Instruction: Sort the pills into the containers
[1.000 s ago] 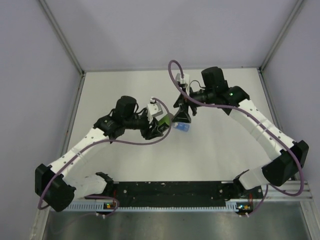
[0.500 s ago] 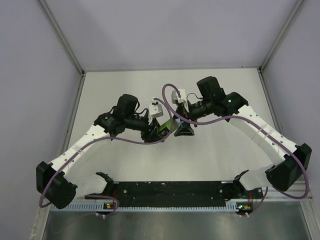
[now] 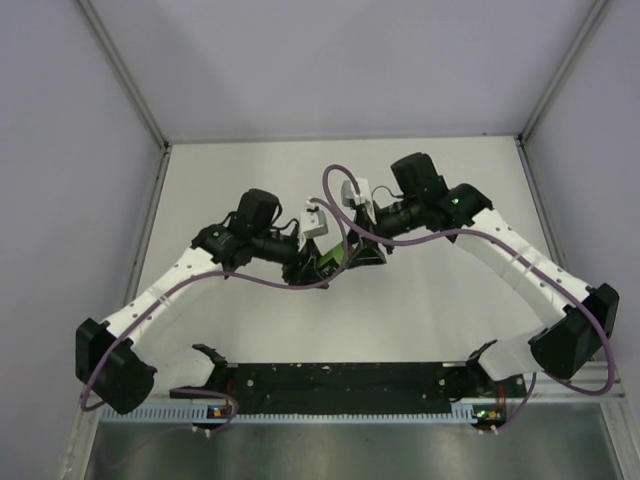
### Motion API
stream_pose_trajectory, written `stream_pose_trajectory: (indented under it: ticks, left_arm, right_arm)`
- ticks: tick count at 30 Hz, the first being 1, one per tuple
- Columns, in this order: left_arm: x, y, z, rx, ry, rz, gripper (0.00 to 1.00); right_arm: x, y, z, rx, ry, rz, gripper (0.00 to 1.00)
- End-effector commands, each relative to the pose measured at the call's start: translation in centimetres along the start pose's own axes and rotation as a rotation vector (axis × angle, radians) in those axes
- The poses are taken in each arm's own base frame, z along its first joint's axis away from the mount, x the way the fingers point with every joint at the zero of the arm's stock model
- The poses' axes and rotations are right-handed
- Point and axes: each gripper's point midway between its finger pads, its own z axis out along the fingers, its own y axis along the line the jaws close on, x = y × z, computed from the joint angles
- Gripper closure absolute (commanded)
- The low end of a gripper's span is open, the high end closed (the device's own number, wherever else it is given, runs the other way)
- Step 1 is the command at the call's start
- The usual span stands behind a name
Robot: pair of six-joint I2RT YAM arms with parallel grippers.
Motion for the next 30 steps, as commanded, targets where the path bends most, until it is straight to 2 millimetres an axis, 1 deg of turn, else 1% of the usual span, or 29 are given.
stream_pose_trajectory:
  ticks: [1,4,6,10,12,14,19,20,21,26,27,28,29,30]
  left_arm:
    - [-2.4,1.3,-0.6,-0.077,-0.068,0.086,1.00]
    - [-2.7,3.0,-1.0,-0.190,-0.075,0.105,1.00]
    - [-2.7,4.5,-1.5,-0.280,-0.071,0.113,1.00]
    - [-2.7,8.0,-2.7,-0.498,-0.071,0.141,1.00]
    - [-2.5,9.2,-3.2,-0.577,-0.067,0.157,1.00]
    - [-2.4,10.1,-3.7,-0.656,-0.065,0.173,1.00]
    - [-1.8,11.4,-4.8,-0.821,-0.033,0.240,1.00]
    - [-1.6,11.9,-5.3,-0.875,-0.017,0.250,1.00]
    - [-1.5,12.4,-5.9,-0.925,-0.006,0.259,1.00]
    - [-1.4,13.8,-7.4,-1.060,0.041,0.297,1.00]
    - [-1.4,14.1,-7.6,-1.080,0.046,0.302,1.00]
    - [-1.3,14.3,-7.7,-1.095,0.051,0.300,1.00]
    - [-1.4,14.4,-7.8,-1.103,0.052,0.302,1.00]
    - [-1.3,14.5,-7.8,-1.105,0.055,0.300,1.00]
  right_arm:
    - [-1.7,0.3,0.9,-0.054,-0.051,0.050,0.85]
    - [-1.6,-0.9,1.6,-0.023,-0.038,0.125,0.95]
    - [-1.5,-2.5,2.3,0.026,-0.039,0.194,1.00]
    - [-0.7,-5.2,4.4,0.042,-0.034,0.362,1.00]
    - [0.0,-6.3,5.7,0.008,-0.023,0.459,1.00]
    - [-0.1,-6.9,6.5,-0.037,-0.028,0.524,1.00]
    - [0.4,-6.7,8.2,-0.161,-0.034,0.677,1.00]
    - [0.4,-6.6,8.5,-0.183,-0.035,0.697,1.00]
    - [0.4,-6.5,8.6,-0.199,-0.036,0.714,1.00]
    - [0.2,-6.0,8.9,-0.263,-0.051,0.781,1.00]
    - [0.2,-5.8,8.9,-0.274,-0.053,0.790,0.98]
    - [-0.1,-5.7,8.7,-0.281,-0.059,0.782,0.93]
    - [-0.1,-5.5,8.7,-0.285,-0.059,0.778,0.84]
    - [-0.2,-5.5,8.5,-0.285,-0.063,0.771,0.68]
